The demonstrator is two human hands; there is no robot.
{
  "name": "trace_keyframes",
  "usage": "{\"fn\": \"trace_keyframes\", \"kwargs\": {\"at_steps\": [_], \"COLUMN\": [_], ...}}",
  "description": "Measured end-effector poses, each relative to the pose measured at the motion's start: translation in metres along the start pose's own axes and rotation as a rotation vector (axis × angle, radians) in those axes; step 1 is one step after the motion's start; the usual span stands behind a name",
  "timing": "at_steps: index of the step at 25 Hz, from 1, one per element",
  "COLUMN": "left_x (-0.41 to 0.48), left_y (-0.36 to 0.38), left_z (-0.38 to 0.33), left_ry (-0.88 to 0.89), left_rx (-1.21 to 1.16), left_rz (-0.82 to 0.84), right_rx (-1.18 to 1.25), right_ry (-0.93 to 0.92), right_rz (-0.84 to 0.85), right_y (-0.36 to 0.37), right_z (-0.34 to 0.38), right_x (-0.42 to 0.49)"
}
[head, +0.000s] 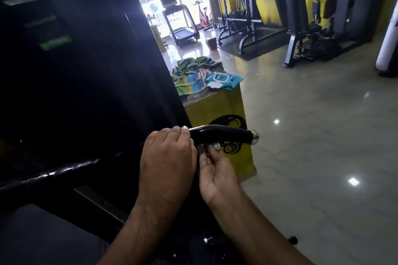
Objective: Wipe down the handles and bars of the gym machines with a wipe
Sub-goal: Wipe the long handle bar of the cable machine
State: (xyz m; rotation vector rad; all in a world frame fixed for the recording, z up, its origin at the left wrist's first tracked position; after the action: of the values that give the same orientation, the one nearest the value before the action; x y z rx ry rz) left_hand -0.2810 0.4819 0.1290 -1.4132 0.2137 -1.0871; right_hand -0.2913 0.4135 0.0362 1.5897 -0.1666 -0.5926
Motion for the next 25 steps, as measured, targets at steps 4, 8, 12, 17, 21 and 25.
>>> {"fn": "trace_keyframes", "kwargs": {"at_steps": [4, 8, 12, 17, 21, 25], "left_x": [0.001, -0.002, 0.002, 0.003, 0.007, 0.002], "left_y": [0.0, -0.003, -0.006, -0.012, -0.018, -0.015], "left_z": [0.002, -0.003, -0.006, -0.014, -0.02, -0.018], "left_ry": [0.006, 0.035, 0.034, 0.035, 0.014, -0.023], "left_rx": [0.006, -0.014, -0.033, -0.078, -0.086, -0.105], "left_rz": [-0.046, -0.096, -0.126, -0.163, -0.189, -0.17], "right_rx": [0.079, -0.24, -0.501, -0.982, -1.405, -1.859], "right_ry": [-0.043, -0.248, -0.419, -0.755, -1.288, -1.356], "right_rz": [-0.037, -0.085, -0.077, 0.067, 0.157, 0.306], "right_y": [0.003, 0.004, 0.01, 0.012, 0.022, 0.033], "right_z": [0.011, 0.02, 0.019, 0.039, 0.073, 0.096], "right_x": [0.006, -0.007, -0.022, -0.028, -0.026, -0.018]}}
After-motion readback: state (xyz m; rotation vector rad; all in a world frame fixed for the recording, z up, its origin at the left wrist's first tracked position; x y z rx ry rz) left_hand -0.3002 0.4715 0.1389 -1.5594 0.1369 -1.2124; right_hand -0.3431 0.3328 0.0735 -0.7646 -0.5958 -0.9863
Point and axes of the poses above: each hand's wrist, its own x-axis towards the middle knuckle, its own y-axis out of the palm, z = x × y, the point moved 3 cm from there along x, towards the middle knuckle, and after that the axes turned 8 degrees about z, right-handed, at the moved point
